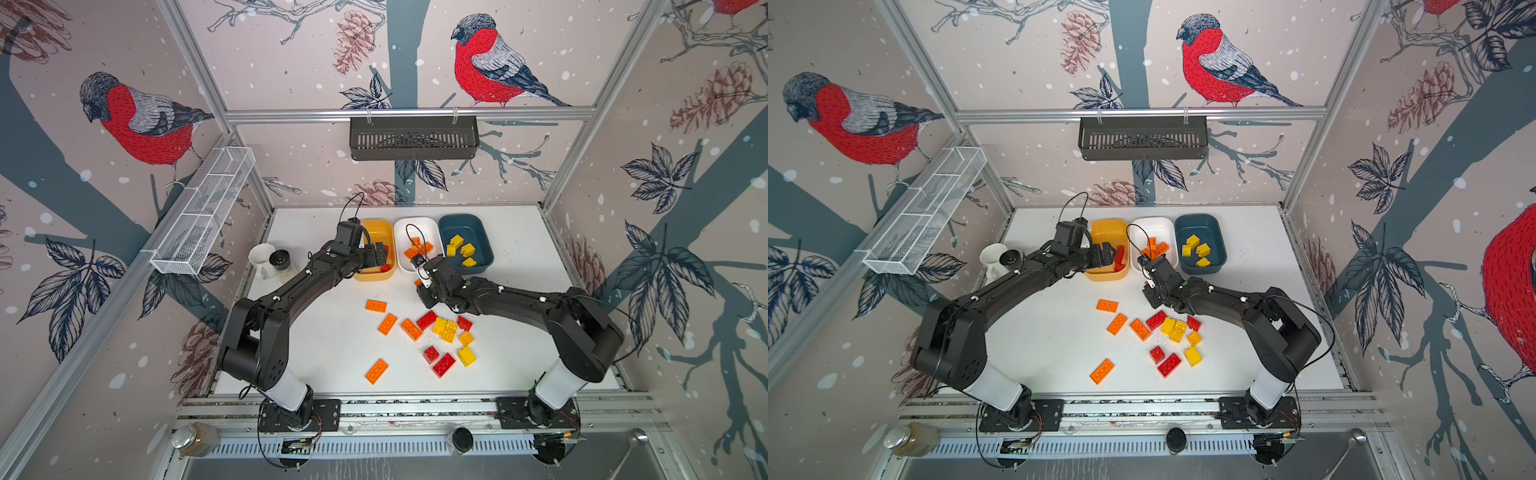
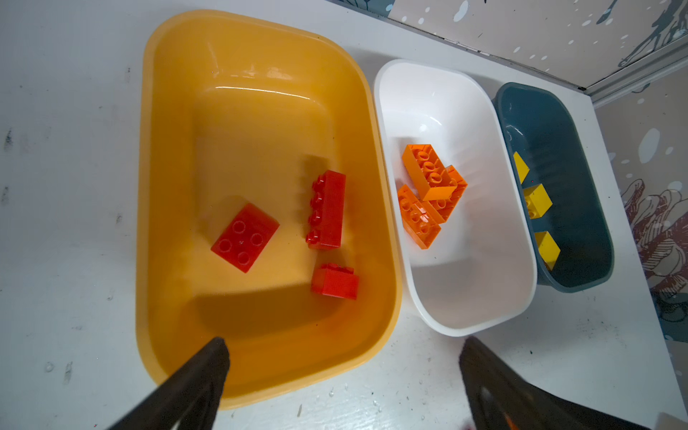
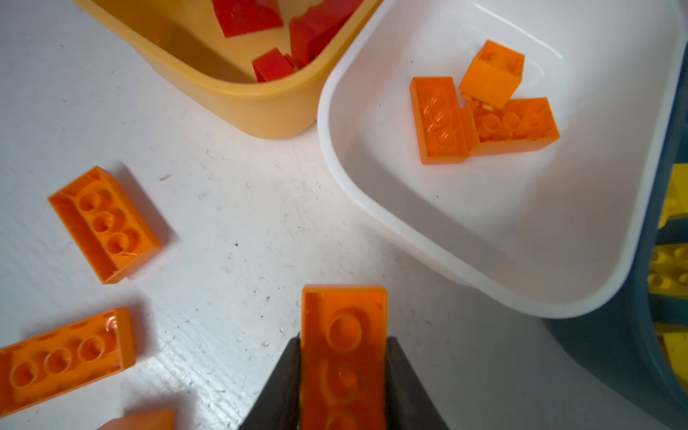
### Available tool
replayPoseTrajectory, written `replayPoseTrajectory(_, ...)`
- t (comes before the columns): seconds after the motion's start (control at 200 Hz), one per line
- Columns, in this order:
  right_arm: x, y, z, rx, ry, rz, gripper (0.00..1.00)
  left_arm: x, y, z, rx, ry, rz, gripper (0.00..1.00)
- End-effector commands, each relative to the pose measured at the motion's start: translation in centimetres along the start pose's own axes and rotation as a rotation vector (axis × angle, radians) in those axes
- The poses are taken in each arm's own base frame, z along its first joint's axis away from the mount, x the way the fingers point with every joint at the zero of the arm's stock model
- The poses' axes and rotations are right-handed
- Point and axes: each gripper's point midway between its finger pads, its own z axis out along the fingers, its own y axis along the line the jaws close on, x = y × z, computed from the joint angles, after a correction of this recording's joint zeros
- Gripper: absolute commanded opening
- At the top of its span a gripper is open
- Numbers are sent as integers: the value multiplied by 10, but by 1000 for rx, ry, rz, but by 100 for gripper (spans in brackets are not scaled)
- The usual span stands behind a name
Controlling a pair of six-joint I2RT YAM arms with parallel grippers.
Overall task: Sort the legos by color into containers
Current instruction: 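Release the orange brick into the white tub while left gripper reaches toward an orange brick, then grasp an orange brick near the yellow tub with the left gripper while right gripper withdraws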
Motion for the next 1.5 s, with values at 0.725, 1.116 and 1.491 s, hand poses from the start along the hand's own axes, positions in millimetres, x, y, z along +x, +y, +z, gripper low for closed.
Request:
replayPoseTrajectory(0.725, -91, -71, 48, 26, -66, 327, 31, 115, 27, -36, -65, 147, -99, 97)
replayPoseTrajectory(1.116, -124, -81, 38, 64, -113, 351, 76, 134, 29, -19, -97, 210, -38, 97)
replayPoseTrajectory(1.491, -119, -77, -23, 59, -202, 347, 93, 145, 34, -5, -141, 239, 30, 97)
